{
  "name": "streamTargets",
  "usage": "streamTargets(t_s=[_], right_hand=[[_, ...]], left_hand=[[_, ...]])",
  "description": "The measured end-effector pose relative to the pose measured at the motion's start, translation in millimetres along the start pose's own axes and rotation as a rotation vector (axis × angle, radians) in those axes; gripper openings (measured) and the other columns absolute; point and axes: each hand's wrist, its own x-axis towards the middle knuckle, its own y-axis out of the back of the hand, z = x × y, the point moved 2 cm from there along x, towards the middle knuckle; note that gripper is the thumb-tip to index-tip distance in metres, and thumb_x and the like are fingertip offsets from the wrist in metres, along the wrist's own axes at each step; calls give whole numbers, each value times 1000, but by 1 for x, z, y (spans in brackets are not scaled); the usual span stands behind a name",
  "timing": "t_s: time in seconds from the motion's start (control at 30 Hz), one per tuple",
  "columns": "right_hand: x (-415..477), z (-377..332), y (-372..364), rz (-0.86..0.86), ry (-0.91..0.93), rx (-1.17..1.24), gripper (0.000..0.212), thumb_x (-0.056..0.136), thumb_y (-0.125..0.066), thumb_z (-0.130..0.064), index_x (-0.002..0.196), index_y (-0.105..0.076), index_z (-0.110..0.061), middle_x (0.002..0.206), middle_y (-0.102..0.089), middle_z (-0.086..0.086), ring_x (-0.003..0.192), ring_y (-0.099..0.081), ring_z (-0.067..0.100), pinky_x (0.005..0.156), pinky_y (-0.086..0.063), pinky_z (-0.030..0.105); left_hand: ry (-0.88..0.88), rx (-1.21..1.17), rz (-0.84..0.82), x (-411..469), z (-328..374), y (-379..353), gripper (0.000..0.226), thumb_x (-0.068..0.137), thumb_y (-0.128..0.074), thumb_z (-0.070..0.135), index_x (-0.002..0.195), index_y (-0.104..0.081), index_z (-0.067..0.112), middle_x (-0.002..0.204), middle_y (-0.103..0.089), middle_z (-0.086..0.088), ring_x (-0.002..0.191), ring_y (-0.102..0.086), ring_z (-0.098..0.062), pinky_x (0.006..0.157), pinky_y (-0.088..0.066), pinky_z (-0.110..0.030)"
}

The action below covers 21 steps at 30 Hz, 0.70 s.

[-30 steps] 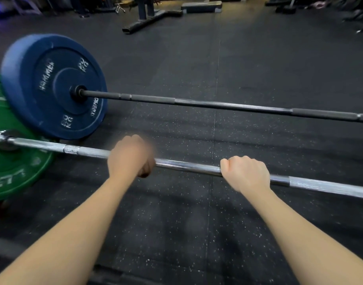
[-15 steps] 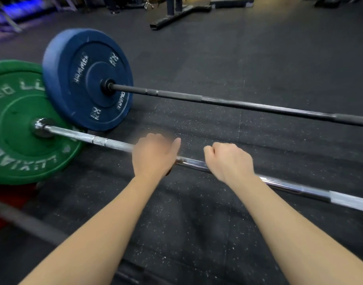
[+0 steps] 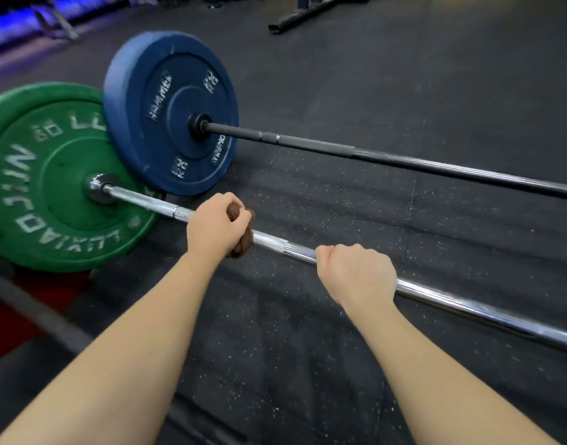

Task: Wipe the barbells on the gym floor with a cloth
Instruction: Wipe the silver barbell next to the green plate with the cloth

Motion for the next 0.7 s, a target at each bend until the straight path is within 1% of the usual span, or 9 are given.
streamTargets(t_s=[0.1,0.2,0.3,0.37,0.43,0.5,0.6,0.7], right_hand=[[2,-1,-2,-38,-47,-21,24,92,-34,-5,85,-46,-25,65,-47,-2,52,-41,20,51,-27,28],[2,-3,-2,-35,-92,-4,27,96,-31,-11,75,-43,-21,64,-47,-3,52,-41,21,53,-29,27],[3,-2,-4,-20,-125,9,31,98,-28,-18,75,-48,-22,64,-47,-4,51,-39,21,54,-31,27],[2,-2,-4,-2,-137,16,32,99,-28,-20,75,-48,-23,63,-46,-4,51,-38,21,54,-30,27],[2,-2,-3,8,-132,19,31,99,-28,-19,73,-45,-22,63,-46,-3,51,-39,21,54,-30,28],[2,-2,-4,14,-127,20,31,98,-27,-18,74,-47,-22,62,-46,-3,51,-40,22,53,-29,28],[2,-2,-7,15,-130,10,34,98,-26,-18,78,-53,-22,62,-47,-3,50,-39,21,51,-26,28],[4,-2,-9,13,-137,5,35,98,-26,-19,78,-55,-22,63,-47,-4,50,-40,21,51,-26,27]], left_hand=[[34,3,19,-8,9,-8,6,89,-61,40,87,-63,34,98,-61,13,96,-58,-16,79,-46,-36],[-66,-6,55,-28,25,-16,6,88,-60,37,90,-65,35,99,-62,15,94,-56,-13,74,-41,-30],[-158,-49,80,-53,47,-27,11,86,-55,37,88,-66,33,97,-63,17,88,-53,-11,71,-39,-27],[-191,-69,75,-56,53,-28,16,85,-51,40,88,-65,34,97,-63,17,88,-55,-9,71,-43,-27],[-209,-70,35,-48,46,-23,17,86,-50,43,90,-65,34,98,-63,17,91,-57,-8,73,-46,-30],[-179,-56,12,-33,26,-15,11,88,-54,41,92,-64,36,101,-62,18,94,-58,-7,76,-48,-33],[-54,-79,46,-9,-9,0,10,89,-57,41,93,-65,37,102,-64,18,98,-61,-9,83,-51,-37],[22,-74,66,4,-19,4,6,90,-62,37,91,-67,35,101,-65,16,96,-60,-11,83,-48,-35]])
